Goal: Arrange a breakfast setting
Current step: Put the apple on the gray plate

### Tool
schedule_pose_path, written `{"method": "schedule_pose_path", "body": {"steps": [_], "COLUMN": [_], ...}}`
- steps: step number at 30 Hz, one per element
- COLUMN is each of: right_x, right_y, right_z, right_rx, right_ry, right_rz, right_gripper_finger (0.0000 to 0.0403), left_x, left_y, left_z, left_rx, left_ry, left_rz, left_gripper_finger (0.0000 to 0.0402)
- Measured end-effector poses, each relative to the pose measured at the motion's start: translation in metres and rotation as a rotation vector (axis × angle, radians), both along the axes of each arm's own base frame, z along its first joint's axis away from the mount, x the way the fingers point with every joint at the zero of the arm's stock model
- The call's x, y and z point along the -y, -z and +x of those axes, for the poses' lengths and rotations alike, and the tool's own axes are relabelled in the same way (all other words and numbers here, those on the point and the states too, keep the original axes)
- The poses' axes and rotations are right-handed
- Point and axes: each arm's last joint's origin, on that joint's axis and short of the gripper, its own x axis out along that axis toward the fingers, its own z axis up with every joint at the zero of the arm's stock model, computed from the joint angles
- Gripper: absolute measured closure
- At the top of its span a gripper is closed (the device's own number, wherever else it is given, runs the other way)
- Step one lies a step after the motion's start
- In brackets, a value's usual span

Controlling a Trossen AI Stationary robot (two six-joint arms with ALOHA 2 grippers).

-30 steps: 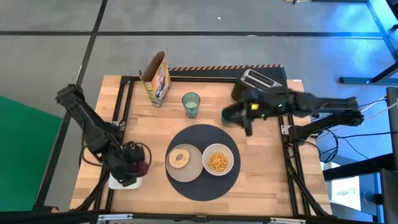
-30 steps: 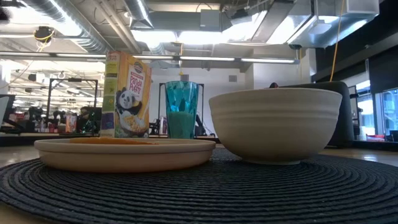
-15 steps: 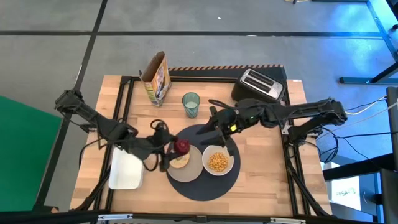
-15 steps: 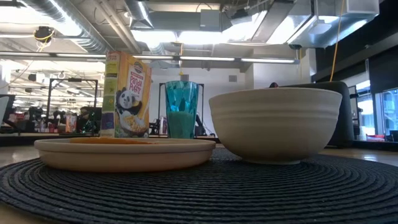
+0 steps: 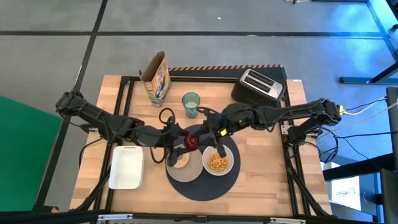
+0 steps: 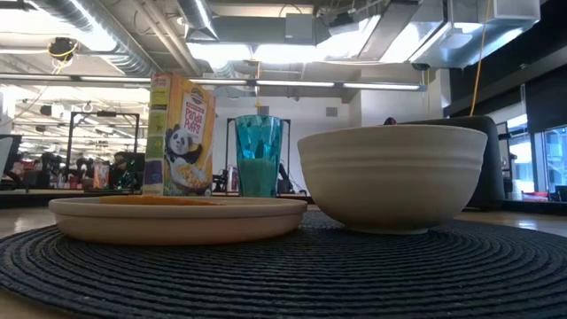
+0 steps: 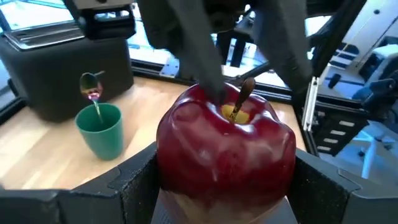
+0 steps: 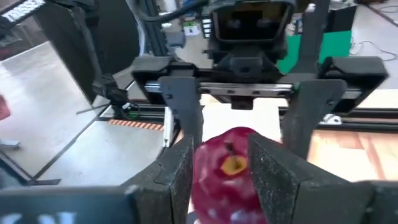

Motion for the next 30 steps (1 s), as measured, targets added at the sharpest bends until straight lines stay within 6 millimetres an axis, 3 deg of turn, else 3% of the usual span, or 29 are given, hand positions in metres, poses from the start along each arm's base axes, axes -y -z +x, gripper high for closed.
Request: {"method": "schedule_pose_path", "body": {"steps": [8, 16, 24, 30], "right_x": [0.000, 0.000, 0.000, 0.003], "right_y": [0.007, 0.009, 0.009, 0.012], "right_z": [0.006, 0.005, 0.005, 0.006], "right_rx": [-0.016, -0.008, -0.005, -0.044], "right_ry": [0.029, -0.006, 0.012, 0.100], "right_rz": [-0.027, -0.087, -0.103, -0.101], "right_gripper_finger": [0.0277, 0.0391, 0.0398, 0.0400], "left_x": [0.000, -0.002, -0.008, -0.014], "left_y": [0.002, 0.001, 0.000, -0.002], "left_z": [0.001, 0.002, 0.004, -0.003], "left_rx": [-0.009, -0.003, 0.009, -0.015], "left_ry": [0.016, 0.012, -0.042, -0.068], "left_rz": [-0.004, -0.054, -0.139, -0.150], "left_gripper_finger": [0.0125, 0.0124, 0.0118, 0.0059]}}
